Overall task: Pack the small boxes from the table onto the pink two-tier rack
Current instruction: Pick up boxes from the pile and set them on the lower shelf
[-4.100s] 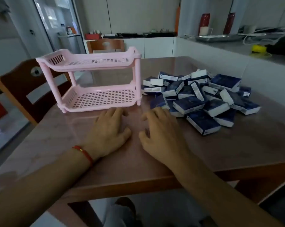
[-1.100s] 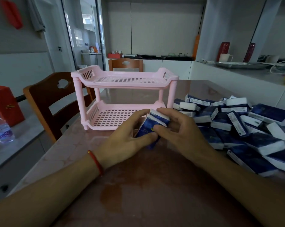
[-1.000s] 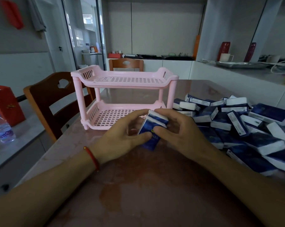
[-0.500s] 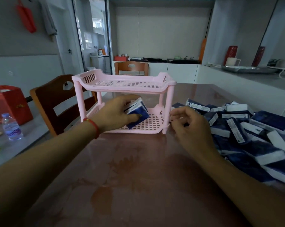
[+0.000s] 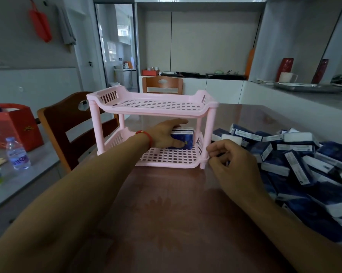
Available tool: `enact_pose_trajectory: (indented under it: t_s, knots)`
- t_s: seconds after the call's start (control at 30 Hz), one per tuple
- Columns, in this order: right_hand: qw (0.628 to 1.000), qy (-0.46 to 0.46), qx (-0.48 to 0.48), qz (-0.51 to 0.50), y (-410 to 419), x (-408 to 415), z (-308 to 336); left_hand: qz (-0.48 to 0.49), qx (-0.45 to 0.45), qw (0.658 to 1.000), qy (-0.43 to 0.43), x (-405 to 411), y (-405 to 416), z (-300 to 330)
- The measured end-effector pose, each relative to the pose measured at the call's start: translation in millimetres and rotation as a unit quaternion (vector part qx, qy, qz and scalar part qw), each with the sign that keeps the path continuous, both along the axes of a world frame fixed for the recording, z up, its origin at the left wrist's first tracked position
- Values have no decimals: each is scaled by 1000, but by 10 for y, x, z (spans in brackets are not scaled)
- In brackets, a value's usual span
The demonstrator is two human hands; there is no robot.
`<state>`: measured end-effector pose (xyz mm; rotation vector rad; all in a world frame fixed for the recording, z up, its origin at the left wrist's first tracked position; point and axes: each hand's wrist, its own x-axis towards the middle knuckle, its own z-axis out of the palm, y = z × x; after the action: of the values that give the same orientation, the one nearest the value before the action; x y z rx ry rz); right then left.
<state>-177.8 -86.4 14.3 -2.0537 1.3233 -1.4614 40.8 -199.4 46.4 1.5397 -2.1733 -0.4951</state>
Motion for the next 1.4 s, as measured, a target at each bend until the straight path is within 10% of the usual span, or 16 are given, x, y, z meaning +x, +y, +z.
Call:
enact_pose_trajectory:
  t_s: [1.4]
  knots:
    - [995, 58, -85, -10, 80, -14, 41, 88, -114, 990, -8, -18, 399, -67]
